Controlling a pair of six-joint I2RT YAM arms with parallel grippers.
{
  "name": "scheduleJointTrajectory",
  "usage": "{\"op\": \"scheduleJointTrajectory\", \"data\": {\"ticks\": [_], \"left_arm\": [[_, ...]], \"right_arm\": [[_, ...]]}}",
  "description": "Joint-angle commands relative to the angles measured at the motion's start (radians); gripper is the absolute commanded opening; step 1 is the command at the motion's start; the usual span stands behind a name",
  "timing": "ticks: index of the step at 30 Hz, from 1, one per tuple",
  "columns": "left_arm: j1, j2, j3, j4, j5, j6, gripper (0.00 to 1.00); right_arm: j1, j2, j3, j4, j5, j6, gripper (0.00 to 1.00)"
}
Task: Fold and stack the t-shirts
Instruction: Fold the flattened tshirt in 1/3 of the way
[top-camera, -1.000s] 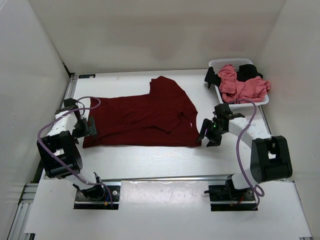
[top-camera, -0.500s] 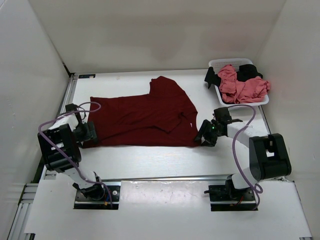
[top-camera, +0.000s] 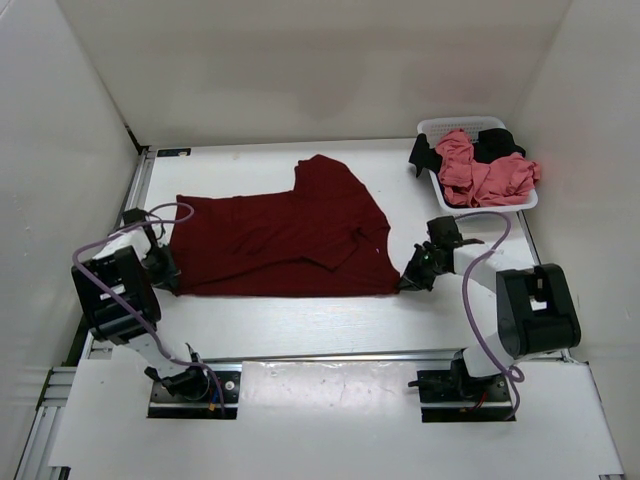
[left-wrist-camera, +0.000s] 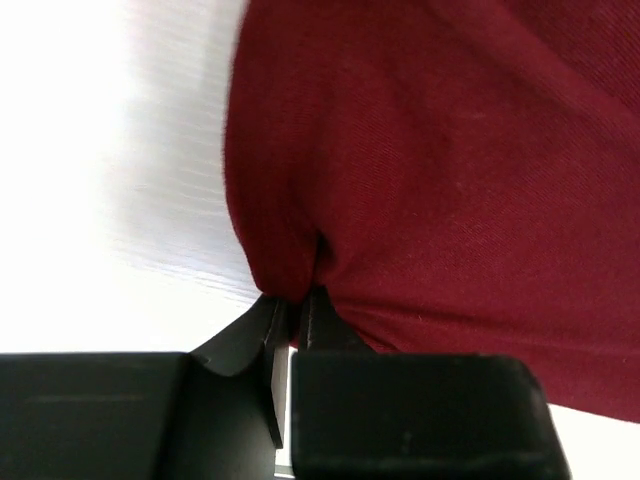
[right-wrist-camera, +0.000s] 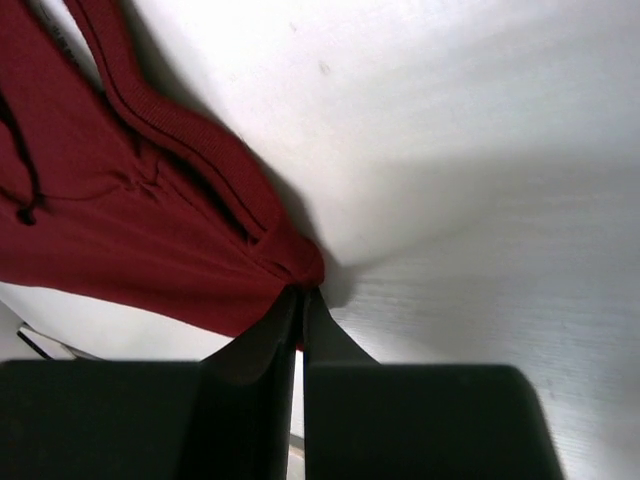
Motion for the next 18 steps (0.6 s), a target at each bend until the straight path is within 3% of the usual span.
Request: {"op": "scheduleJointTrajectory", "data": {"ticks": [1, 9, 12, 13, 14, 18], "left_arm": [[0.039, -0.032, 0.007, 0.011, -0.116, 0.010, 0.10], [0.039, -0.273, -0.081, -0.165, -0.213, 0.010, 0.13], [0.039, -0.348, -0.115, -0.211, -0.190, 0.010, 0.37], [0.039, -0.367, -0.136, -0.211, -0.190, 0.010, 0.65], [0.039, -0.402, -0.146, -0.211, -0.202, 0.010, 0.76], [0.049, -0.427, -0.125, -0.265, -0.211, 0.010, 0.92]], "right_arm": [[-0.014, -0.062, -0.011, -0.155, 0.064, -0.040, 0.00], [-0.032, -0.369, -0.113, -0.444, 0.147, -0.014, 0.00], [-0.032, -0.496, -0.185, -0.515, 0.156, 0.019, 0.00], [-0.032, -0.512, -0.204, -0.526, 0.156, 0.020, 0.00], [-0.032, -0.521, -0.204, -0.526, 0.156, 0.020, 0.00], [-0.032, -0.471, -0.186, -0.550, 0.212, 0.047, 0.00]]}}
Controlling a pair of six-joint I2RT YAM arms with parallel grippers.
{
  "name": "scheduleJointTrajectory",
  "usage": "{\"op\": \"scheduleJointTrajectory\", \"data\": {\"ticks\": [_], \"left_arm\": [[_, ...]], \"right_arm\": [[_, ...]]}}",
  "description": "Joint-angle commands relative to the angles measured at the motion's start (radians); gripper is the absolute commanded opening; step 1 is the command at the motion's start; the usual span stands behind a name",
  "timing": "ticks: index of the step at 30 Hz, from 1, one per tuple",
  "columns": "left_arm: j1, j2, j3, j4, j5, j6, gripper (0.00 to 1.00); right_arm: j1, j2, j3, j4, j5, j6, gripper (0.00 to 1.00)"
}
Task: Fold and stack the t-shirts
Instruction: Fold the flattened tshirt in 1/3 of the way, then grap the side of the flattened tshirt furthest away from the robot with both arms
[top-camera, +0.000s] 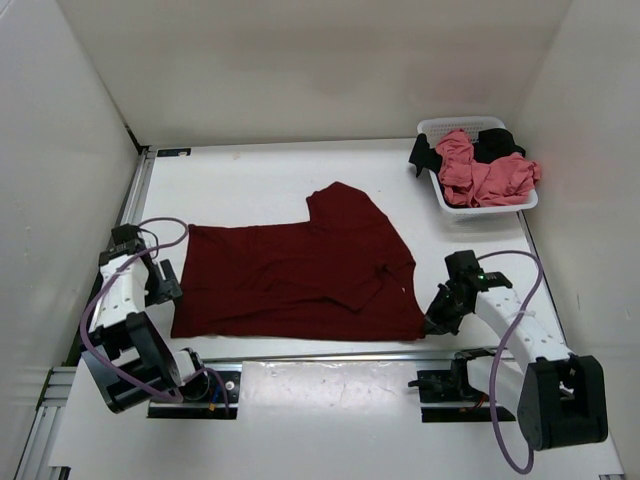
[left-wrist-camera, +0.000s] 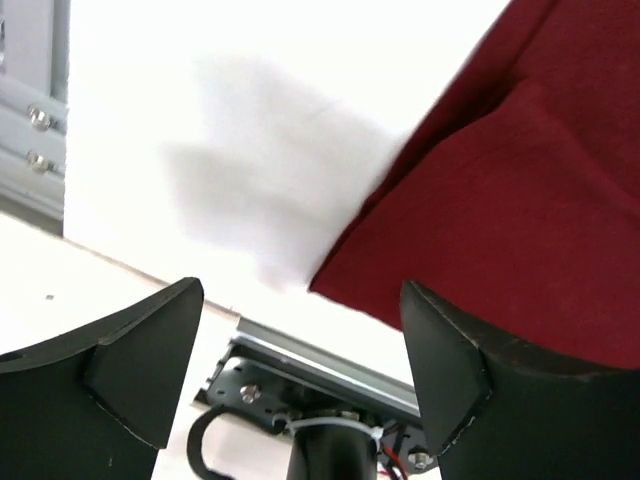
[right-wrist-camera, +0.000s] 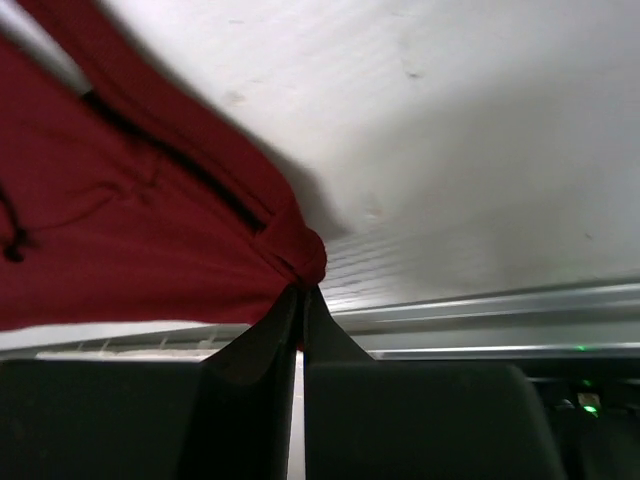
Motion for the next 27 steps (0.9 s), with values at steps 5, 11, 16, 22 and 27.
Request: {"op": "scheduleJointTrajectory", "data": {"ticks": [5, 11, 16, 22, 27], "left_arm": [[0.033, -0.035, 0.068, -0.046, 0.016, 0.004, 0.92], [0.022, 0.025, 0.108, 0.010, 0.220, 0.004, 0.89], [-0.028, 0.123, 0.150, 0.050, 0.187, 0.004, 0.88], [-0.001, 0.258, 0.508, 0.087, 0.317, 0.004, 0.88], [-0.001, 0.469, 0.725, 0.130, 0.371, 0.004, 0.88]], "right_arm": [[-0.014, 0.075, 0.039, -0.108, 0.141, 0.043, 0.49], [0.025, 0.036, 0.283, -0.208, 0.299, 0.032, 0.64], [0.075, 0.156, 0.588, -0.171, 0.265, -0.078, 0.64], [0.162, 0.542, 0.977, -0.034, 0.213, -0.216, 0.65], [0.191, 1.075, 1.537, -0.129, 0.256, -0.186, 0.65]]}}
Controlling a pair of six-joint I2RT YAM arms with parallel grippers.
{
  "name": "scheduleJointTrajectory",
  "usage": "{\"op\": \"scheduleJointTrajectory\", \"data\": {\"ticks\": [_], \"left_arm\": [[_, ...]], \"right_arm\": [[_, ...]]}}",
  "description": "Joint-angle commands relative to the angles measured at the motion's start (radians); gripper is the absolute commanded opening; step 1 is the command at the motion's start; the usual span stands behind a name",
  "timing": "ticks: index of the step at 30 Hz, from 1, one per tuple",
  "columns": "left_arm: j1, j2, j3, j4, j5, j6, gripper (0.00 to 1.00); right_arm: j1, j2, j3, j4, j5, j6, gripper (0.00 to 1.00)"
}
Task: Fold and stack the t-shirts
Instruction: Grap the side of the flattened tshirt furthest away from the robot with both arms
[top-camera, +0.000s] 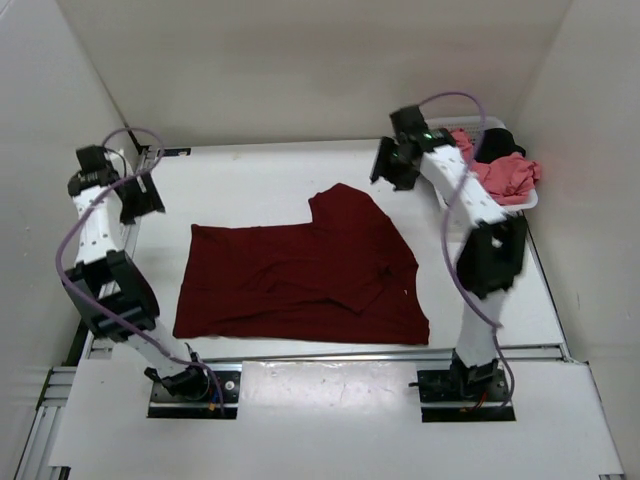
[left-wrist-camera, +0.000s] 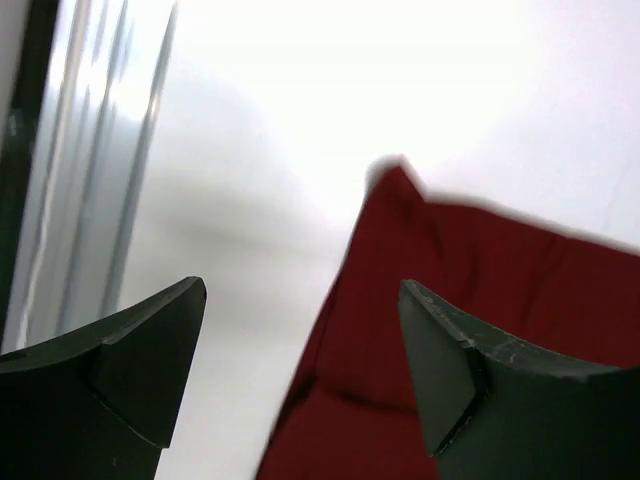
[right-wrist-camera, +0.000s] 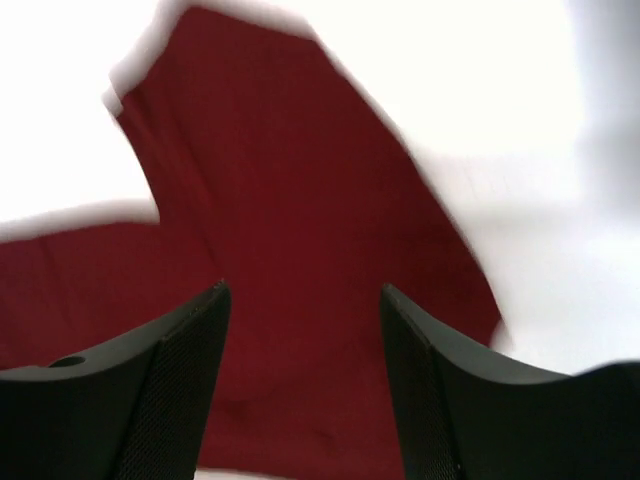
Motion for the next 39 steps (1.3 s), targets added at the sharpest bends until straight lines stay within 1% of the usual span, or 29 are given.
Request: {"op": "scheduleJointTrajectory", "data": {"ticks": [1, 2, 3, 4, 5, 6, 7, 8, 10, 12, 13, 16, 19, 22, 25, 28, 29, 31, 33, 35, 36, 37, 38, 39], "left_arm": [[0.002, 0.109, 0.143, 0.038, 0.060, 0.004, 0.88], [-0.010, 0.174, 0.169, 0.038, 0.051, 0.004, 0.88], [-0.010, 0.205, 0.192, 0.038, 0.023, 0.004, 0.88], [-0.022, 0.232, 0.212, 0.038, 0.014, 0.004, 0.89], [-0.041, 0.257, 0.246, 0.038, 0.014, 0.004, 0.89], [-0.050, 0.298, 0.257, 0.038, 0.003, 0.004, 0.89], [-0.061, 0.317, 0.268, 0.038, 0.003, 0.004, 0.91], [-0.081, 0.330, 0.280, 0.038, 0.003, 0.004, 0.91], [-0.094, 0.369, 0.289, 0.038, 0.003, 0.004, 0.92], [-0.095, 0.390, 0.300, 0.038, 0.019, 0.004, 0.96], [-0.095, 0.415, 0.300, 0.047, 0.028, 0.004, 0.96], [-0.104, 0.464, 0.309, 0.047, 0.037, 0.004, 0.98], [-0.134, 0.475, 0.291, 0.047, 0.046, 0.004, 0.98], [-0.159, 0.475, 0.240, 0.061, 0.028, 0.004, 0.95], [-0.168, 0.475, 0.217, 0.070, 0.019, 0.004, 0.89], [-0.159, 0.452, 0.191, 0.084, 0.028, 0.004, 0.89], [-0.159, 0.429, 0.179, 0.084, 0.028, 0.004, 0.91], [-0.159, 0.397, 0.168, 0.093, 0.019, 0.004, 0.92], [-0.180, 0.387, 0.156, 0.093, 0.019, 0.004, 0.93], [-0.181, 0.387, 0.156, 0.093, -0.012, 0.004, 0.94], [-0.181, 0.400, 0.156, 0.093, -0.012, 0.004, 0.94], [-0.181, 0.400, 0.147, 0.093, -0.021, 0.004, 0.94], [-0.181, 0.416, 0.147, 0.093, -0.033, 0.004, 0.94], [-0.181, 0.426, 0.147, 0.093, -0.034, 0.004, 0.94]], "right_arm": [[0.028, 0.321, 0.273, -0.057, 0.019, -0.023, 0.65], [0.037, 0.375, 0.406, -0.057, 0.019, -0.023, 0.65], [0.037, 0.415, 0.445, -0.048, 0.035, -0.023, 0.65], [0.049, 0.467, 0.457, -0.017, 0.051, -0.012, 0.67], [0.049, 0.481, 0.458, 0.015, 0.074, 0.006, 0.67], [0.049, 0.491, 0.418, 0.084, 0.095, 0.031, 0.67], [0.049, 0.509, 0.404, 0.106, 0.141, 0.105, 0.68], [0.049, 0.523, 0.404, 0.120, 0.157, 0.149, 0.70], [0.049, 0.563, 0.416, 0.129, 0.171, 0.262, 0.70], [0.071, 0.589, 0.434, 0.138, 0.171, 0.280, 0.71], [0.097, 0.613, 0.463, 0.150, 0.171, 0.280, 0.73], [0.129, 0.623, 0.464, 0.150, 0.227, 0.257, 0.74], [0.140, 0.613, 0.401, 0.160, 0.237, 0.247, 0.74], [0.140, 0.613, 0.382, 0.134, 0.246, 0.234, 0.68], [0.140, 0.624, 0.382, 0.112, 0.246, 0.234, 0.61], [0.140, 0.633, 0.393, 0.112, 0.246, 0.244, 0.61], [0.140, 0.633, 0.408, 0.126, 0.246, 0.244, 0.63], [0.140, 0.620, 0.448, 0.150, 0.243, 0.177, 0.67], [0.158, 0.588, 0.459, 0.175, 0.313, 0.101, 0.71], [0.158, 0.564, 0.442, 0.186, 0.393, 0.089, 0.74], [0.144, 0.555, 0.412, 0.177, 0.414, 0.111, 0.74], [0.132, 0.555, 0.401, 0.154, 0.402, 0.181, 0.74], [0.121, 0.555, 0.401, 0.125, 0.389, 0.215, 0.74], [0.121, 0.555, 0.401, 0.068, 0.388, 0.236, 0.73]]}}
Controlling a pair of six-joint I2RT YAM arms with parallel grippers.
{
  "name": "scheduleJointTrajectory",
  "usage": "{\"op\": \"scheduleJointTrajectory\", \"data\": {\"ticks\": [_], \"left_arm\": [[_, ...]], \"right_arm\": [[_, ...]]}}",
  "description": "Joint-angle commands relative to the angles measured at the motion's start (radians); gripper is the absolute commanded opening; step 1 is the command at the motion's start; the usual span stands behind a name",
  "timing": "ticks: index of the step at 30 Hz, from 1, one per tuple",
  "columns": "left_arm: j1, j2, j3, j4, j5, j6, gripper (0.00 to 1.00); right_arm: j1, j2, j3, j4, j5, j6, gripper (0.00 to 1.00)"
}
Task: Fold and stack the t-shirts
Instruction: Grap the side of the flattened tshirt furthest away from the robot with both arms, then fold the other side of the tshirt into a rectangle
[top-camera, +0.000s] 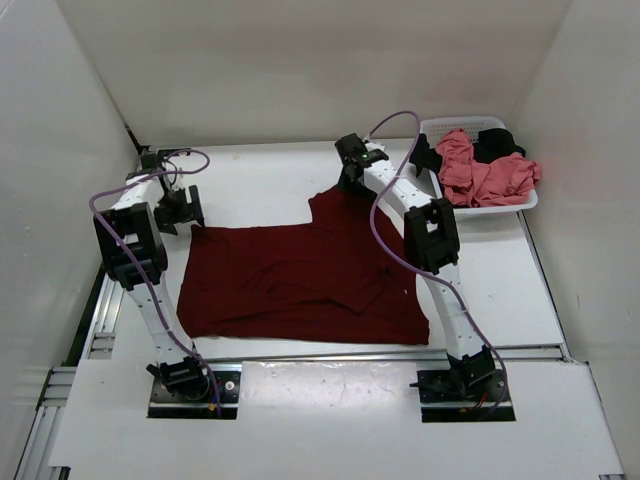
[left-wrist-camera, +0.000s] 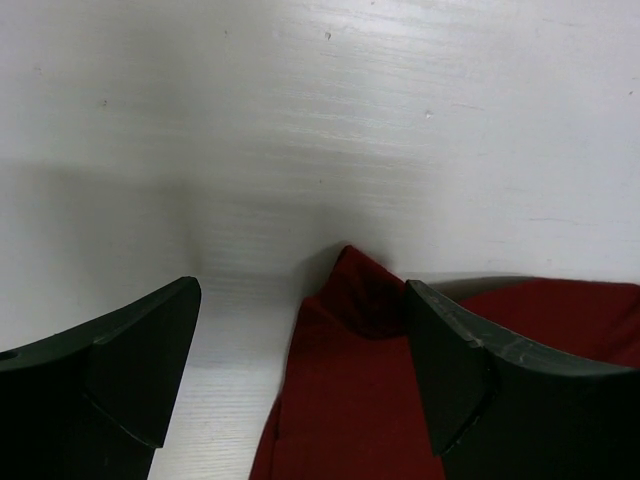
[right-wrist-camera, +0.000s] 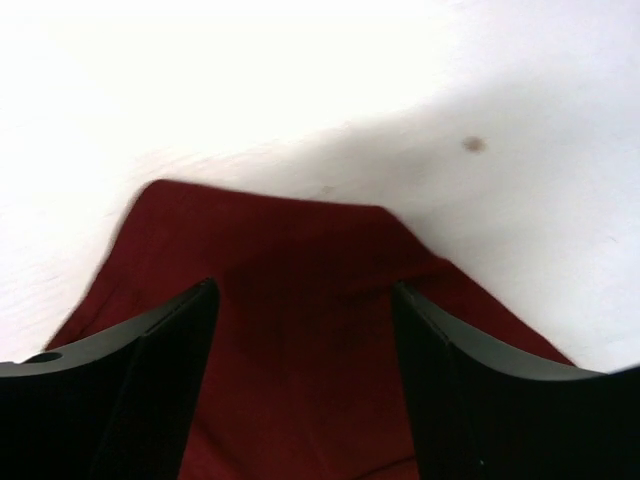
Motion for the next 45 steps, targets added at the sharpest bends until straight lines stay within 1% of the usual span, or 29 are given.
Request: {"op": "scheduleJointTrajectory", "data": {"ticks": [1, 4, 6, 7, 8, 10, 11, 12, 13, 14, 15, 17, 18, 20, 21, 23, 24, 26, 28, 29, 31, 32, 33, 34, 35, 38, 39, 42, 45], "left_arm": [[-0.005, -0.032, -0.012, 0.014, -0.026, 0.004, 0.94], [-0.014, -0.013, -0.003, 0.014, -0.016, 0.004, 0.94], [-0.014, -0.002, 0.010, 0.023, -0.001, 0.004, 0.87], [-0.026, 0.015, 0.010, 0.023, -0.001, 0.004, 0.81], [-0.027, 0.024, 0.022, 0.023, -0.010, 0.004, 0.64], [-0.037, 0.043, 0.022, 0.023, -0.010, 0.004, 0.49], [-0.037, 0.043, 0.022, 0.023, -0.010, 0.004, 0.33], [-0.048, 0.043, 0.022, 0.023, -0.010, 0.004, 0.22], [-0.048, 0.043, 0.022, 0.023, -0.010, 0.004, 0.15], [-0.048, 0.043, 0.011, 0.023, -0.019, 0.004, 0.11], [-0.048, 0.043, 0.011, 0.023, -0.019, 0.004, 0.11], [-0.048, 0.021, 0.001, 0.023, -0.029, 0.004, 0.11], [-0.048, 0.021, 0.001, 0.023, -0.029, 0.004, 0.11], [-0.048, -0.002, -0.009, 0.023, -0.042, 0.004, 0.11], [-0.057, -0.002, -0.009, 0.023, -0.042, 0.004, 0.11], [-0.057, -0.037, -0.018, 0.023, -0.052, 0.004, 0.11], [-0.057, -0.049, -0.018, 0.023, -0.070, 0.004, 0.11], [-0.069, -0.104, -0.030, 0.023, -0.090, 0.004, 0.11], [-0.080, -0.149, -0.044, 0.023, -0.127, 0.004, 0.11], [-0.089, -0.198, -0.061, 0.023, -0.136, 0.004, 0.11], [-0.089, -0.248, -0.082, 0.035, -0.162, 0.004, 0.11], [-0.089, -0.302, -0.111, 0.035, -0.173, 0.004, 0.11], [-0.089, -0.330, -0.130, 0.046, -0.191, 0.004, 0.11], [-0.089, -0.356, -0.148, 0.046, -0.191, 0.004, 0.11], [-0.089, -0.406, -0.197, 0.046, -0.200, 0.004, 0.11], [-0.089, -0.474, -0.289, 0.046, -0.213, 0.004, 0.11], [-0.089, -0.509, -0.356, 0.046, -0.222, 0.004, 0.11], [-0.089, -0.557, -0.458, 0.057, -0.231, 0.004, 0.11], [-0.080, -0.566, -0.498, 0.067, -0.269, 0.004, 0.11]], "right_arm": [[-0.024, -0.057, -0.009, -0.098, 0.098, 0.069, 0.73], [-0.024, -0.057, -0.041, -0.113, 0.112, 0.070, 0.74], [-0.024, -0.057, -0.041, -0.113, 0.132, 0.054, 0.74], [-0.024, -0.057, -0.032, -0.113, 0.132, 0.039, 0.74], [-0.024, -0.048, -0.032, -0.102, 0.132, 0.021, 0.74], [-0.024, -0.014, -0.006, -0.102, 0.132, -0.012, 0.74], [-0.033, -0.002, 0.005, -0.102, 0.102, -0.021, 0.74], [-0.033, 0.012, 0.017, -0.102, 0.093, -0.021, 0.75], [-0.033, 0.021, 0.027, -0.121, 0.082, -0.021, 0.75], [-0.033, 0.031, 0.027, -0.121, 0.070, -0.032, 0.75], [-0.044, 0.031, 0.012, -0.130, 0.050, -0.032, 0.71], [-0.053, 0.031, -0.021, -0.130, -0.038, -0.023, 0.57], [-0.053, 0.031, -0.036, -0.130, -0.052, -0.022, 0.45], [-0.053, 0.006, -0.105, -0.095, -0.084, -0.033, 0.32], [-0.053, -0.006, -0.129, -0.076, -0.084, -0.033, 0.18], [-0.053, -0.044, -0.176, -0.040, -0.084, -0.033, 0.04], [-0.053, -0.058, -0.176, -0.039, -0.084, -0.045, 0.00], [-0.053, -0.107, -0.185, -0.026, -0.102, -0.068, 0.00], [-0.053, -0.197, -0.223, -0.003, -0.127, -0.102, 0.00], [-0.044, -0.239, -0.296, 0.026, -0.127, -0.113, 0.00], [-0.018, -0.391, -0.405, 0.062, -0.109, -0.134, 0.00], [-0.009, -0.444, -0.526, 0.097, -0.108, -0.144, 0.00], [0.000, -0.551, -0.591, 0.112, -0.099, -0.144, 0.00], [0.016, -0.602, -0.652, 0.122, -0.099, -0.130, 0.00], [0.031, -0.695, -0.767, 0.122, -0.099, -0.121, 0.00], [0.047, -0.819, -0.918, 0.132, -0.088, -0.075, 0.00], [0.069, -0.889, -1.005, 0.132, -0.072, -0.066, 0.00], [0.083, -0.989, -1.132, 0.100, -0.059, -0.026, 0.00], [0.105, -1.048, -1.191, 0.088, -0.050, -0.004, 0.00]]}}
